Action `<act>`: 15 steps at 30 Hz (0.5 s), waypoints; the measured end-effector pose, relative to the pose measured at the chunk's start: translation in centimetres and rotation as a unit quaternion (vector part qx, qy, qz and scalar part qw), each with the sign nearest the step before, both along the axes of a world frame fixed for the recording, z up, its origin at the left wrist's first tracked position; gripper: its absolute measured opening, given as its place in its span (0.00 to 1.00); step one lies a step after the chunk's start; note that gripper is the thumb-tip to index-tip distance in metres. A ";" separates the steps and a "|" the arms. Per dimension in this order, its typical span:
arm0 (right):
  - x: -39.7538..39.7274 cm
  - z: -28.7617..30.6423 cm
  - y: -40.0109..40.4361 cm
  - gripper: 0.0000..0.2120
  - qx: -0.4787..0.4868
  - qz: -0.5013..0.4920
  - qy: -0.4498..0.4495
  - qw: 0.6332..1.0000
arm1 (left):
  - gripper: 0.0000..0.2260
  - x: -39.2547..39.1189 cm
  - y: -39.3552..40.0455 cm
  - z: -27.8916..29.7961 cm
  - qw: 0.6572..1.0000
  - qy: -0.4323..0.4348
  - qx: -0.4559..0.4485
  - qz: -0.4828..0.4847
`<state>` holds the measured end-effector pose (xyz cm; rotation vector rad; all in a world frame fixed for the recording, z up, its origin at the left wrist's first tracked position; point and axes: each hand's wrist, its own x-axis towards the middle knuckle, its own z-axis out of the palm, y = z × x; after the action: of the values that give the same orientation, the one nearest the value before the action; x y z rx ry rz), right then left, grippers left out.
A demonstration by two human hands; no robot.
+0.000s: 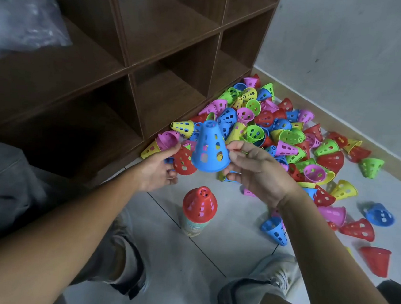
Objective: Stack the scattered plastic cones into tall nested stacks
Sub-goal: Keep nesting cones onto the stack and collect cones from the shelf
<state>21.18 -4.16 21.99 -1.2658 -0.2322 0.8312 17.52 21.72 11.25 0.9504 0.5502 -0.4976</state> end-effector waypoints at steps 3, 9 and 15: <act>-0.1 0.1 0.2 0.09 0.002 0.075 0.002 0.997 | 0.33 0.1 0.3 0.6 0.999 -0.017 -0.044 0.010; -0.6 -0.6 -0.2 0.11 -0.136 0.162 -0.047 0.976 | 0.45 0.6 0.6 3.0 0.996 -0.034 -0.082 -0.033; -0.9 -0.9 -0.5 0.12 -0.260 0.190 -0.087 0.943 | 0.44 0.4 0.6 5.4 0.985 -0.076 -0.087 -0.127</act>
<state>20.24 -4.64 21.13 -1.8307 -0.4273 1.1592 17.92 22.34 16.67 0.8852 0.2434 -0.6835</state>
